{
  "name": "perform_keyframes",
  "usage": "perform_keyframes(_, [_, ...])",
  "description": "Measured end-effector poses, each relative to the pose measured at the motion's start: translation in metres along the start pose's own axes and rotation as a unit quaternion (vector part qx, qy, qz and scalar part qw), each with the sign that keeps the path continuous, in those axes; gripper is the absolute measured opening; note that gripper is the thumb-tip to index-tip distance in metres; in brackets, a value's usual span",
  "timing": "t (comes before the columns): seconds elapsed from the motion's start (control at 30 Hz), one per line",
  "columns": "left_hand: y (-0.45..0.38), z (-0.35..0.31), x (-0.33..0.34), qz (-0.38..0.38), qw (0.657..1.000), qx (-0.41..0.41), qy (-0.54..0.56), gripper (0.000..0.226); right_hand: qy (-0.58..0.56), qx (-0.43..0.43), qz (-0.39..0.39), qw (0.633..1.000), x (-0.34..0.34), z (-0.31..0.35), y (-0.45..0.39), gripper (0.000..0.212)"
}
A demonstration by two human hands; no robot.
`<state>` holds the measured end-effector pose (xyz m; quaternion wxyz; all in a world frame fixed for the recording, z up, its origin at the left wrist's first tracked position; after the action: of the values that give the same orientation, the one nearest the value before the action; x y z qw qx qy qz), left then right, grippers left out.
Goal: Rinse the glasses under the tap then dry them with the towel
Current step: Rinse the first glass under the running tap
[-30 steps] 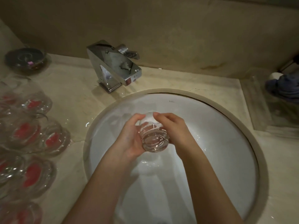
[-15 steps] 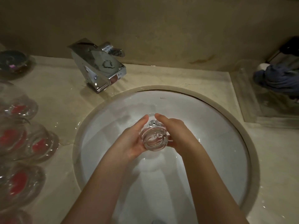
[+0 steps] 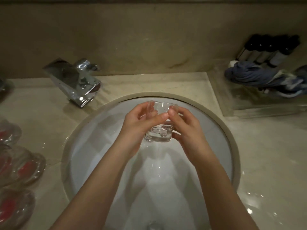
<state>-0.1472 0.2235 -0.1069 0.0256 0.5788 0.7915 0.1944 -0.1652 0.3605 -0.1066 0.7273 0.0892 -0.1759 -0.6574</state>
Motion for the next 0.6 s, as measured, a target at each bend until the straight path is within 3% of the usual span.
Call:
perform_keyframes(0.1, [0.003, -0.024, 0.034, 0.068, 0.993, 0.045, -0.09, 0.068, -0.011, -0.035, -0.024, 0.999, -0.035, 0.025, 0.011, 0.058])
perform_keyframes(0.2, [0.012, -0.044, 0.078, 0.132, 0.969, 0.092, -0.186, 0.08, 0.002, -0.075, -0.046, 0.996, -0.076, 0.051, 0.025, 0.061])
perform_keyframes(0.47, [0.037, -0.046, 0.22, 0.262, 0.91, 0.155, -0.28, 0.084, 0.064, -0.127, -0.138, 0.98, -0.206, 0.104, 0.069, 0.074])
perform_keyframes(0.6, [0.046, -0.03, 0.286, 0.301, 0.876, 0.188, -0.327, 0.086, 0.106, -0.134, -0.175, 0.97, -0.267, 0.116, 0.082, 0.065])
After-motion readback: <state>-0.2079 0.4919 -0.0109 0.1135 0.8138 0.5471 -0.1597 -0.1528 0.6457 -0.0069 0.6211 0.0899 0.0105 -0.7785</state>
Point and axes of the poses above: each hand's wrist, its own y-axis away from the middle knuckle, its own x-axis out of the palm, z = x × y, the point moved 8 cm from there along -y, towards the middle knuckle, and after that the axes turned 5 degrees about -z, right-handed, at the moved point
